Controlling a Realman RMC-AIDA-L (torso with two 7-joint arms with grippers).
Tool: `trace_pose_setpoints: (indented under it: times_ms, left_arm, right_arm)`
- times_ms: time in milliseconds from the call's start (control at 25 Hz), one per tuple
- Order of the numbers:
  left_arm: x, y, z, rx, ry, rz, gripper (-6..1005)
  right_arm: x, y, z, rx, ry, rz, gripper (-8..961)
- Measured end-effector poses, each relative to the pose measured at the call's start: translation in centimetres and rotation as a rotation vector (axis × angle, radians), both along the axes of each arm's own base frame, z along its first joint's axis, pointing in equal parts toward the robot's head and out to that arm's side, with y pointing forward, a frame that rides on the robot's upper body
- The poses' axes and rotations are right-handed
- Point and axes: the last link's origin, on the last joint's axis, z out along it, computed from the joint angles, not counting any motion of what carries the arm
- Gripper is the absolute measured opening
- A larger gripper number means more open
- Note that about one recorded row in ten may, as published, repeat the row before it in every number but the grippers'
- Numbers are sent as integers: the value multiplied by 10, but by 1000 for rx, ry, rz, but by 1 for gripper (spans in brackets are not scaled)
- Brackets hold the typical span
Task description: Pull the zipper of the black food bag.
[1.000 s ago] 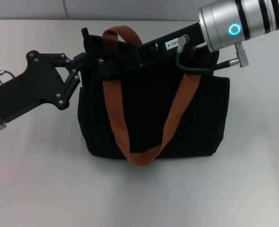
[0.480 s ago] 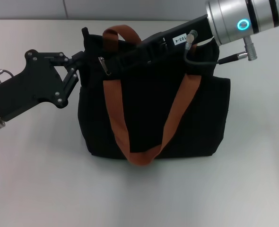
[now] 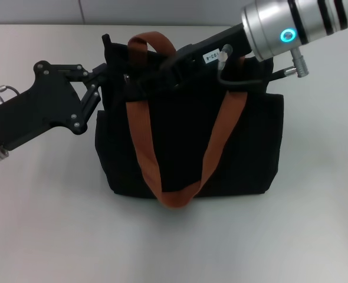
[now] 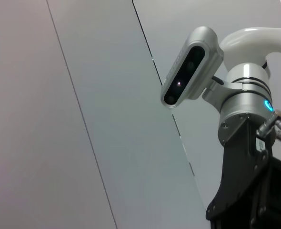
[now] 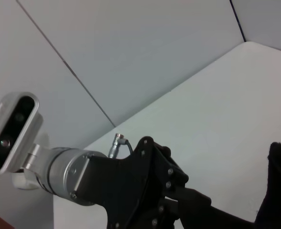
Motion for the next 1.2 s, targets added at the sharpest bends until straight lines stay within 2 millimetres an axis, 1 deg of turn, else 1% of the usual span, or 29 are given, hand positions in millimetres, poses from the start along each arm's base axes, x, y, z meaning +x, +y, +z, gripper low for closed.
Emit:
trace_pose_setpoints:
  times_ms: [360,760,960,1200]
  left_arm:
    - [2,2,-2,-7,-7,-3,61]
    - [1,3,0,-1,-6,3,65]
    - [1,3,0,-1,-5,3,67]
    - [1,3,-1,-2,-4,3,69]
  right_arm:
    - [-6,0,-3,-6,0,16,291]
    - [-6,0,-2,-1,6,5,260]
    - [-6,0,-3,-4,-2,3,148]
    - [-5,1,-3,-4,-4,2,93]
